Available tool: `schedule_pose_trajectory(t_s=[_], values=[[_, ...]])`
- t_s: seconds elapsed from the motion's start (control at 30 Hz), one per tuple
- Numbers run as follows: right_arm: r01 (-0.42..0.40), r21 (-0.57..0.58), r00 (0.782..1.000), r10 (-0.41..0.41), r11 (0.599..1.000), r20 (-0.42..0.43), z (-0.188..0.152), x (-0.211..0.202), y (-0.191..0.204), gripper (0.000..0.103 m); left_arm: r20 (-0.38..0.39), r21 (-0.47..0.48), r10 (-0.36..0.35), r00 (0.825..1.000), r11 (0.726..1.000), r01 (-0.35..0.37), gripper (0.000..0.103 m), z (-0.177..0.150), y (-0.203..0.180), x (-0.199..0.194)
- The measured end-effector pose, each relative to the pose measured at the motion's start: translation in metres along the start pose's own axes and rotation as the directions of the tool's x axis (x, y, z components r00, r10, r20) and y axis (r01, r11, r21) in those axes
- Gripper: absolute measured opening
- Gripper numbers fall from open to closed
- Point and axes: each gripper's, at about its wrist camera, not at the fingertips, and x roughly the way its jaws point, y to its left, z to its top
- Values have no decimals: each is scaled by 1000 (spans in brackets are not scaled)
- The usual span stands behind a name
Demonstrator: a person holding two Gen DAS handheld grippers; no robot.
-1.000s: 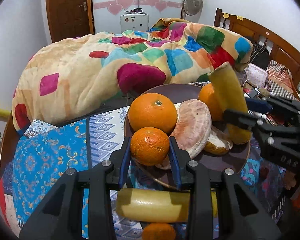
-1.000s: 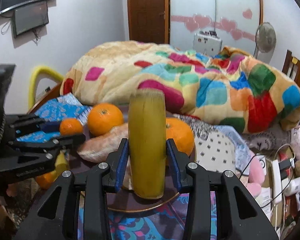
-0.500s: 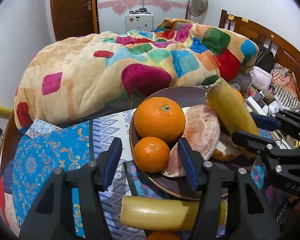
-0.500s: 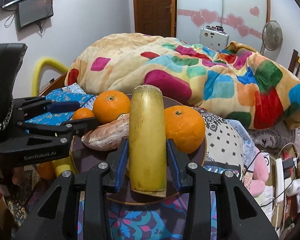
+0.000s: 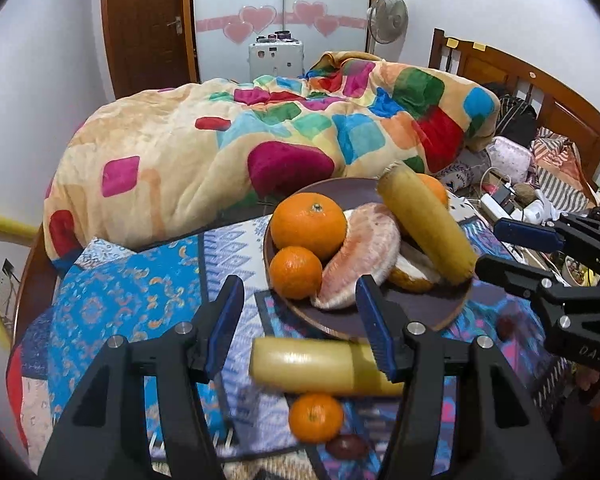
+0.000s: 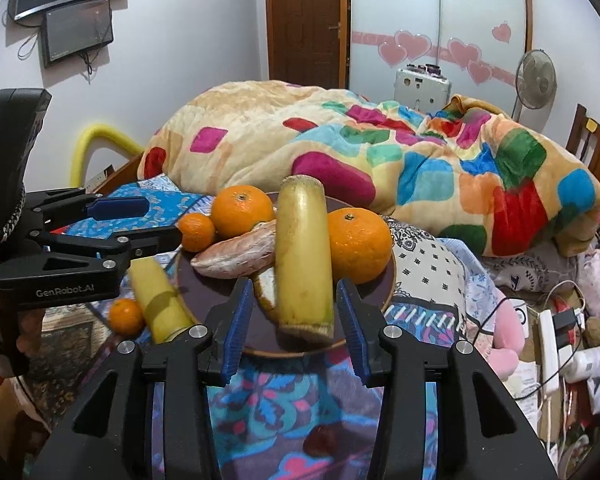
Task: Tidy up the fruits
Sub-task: 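Close the left tool on another small orange while the right tool reaches a second yellow cylinder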
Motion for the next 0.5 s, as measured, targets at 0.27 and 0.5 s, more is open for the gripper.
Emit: schedule_pose_trajectory(t_s=[0.27, 0.5], values=[[-11, -13, 1000, 12, 1000, 21, -13, -23, 16, 43, -36, -21, -17, 999, 1000, 16, 58, -31, 6, -18], [-41, -42, 999, 42, 998, 19, -32, -27, 33, 43, -101, -27, -48, 994, 999, 46, 58, -54, 4, -7]])
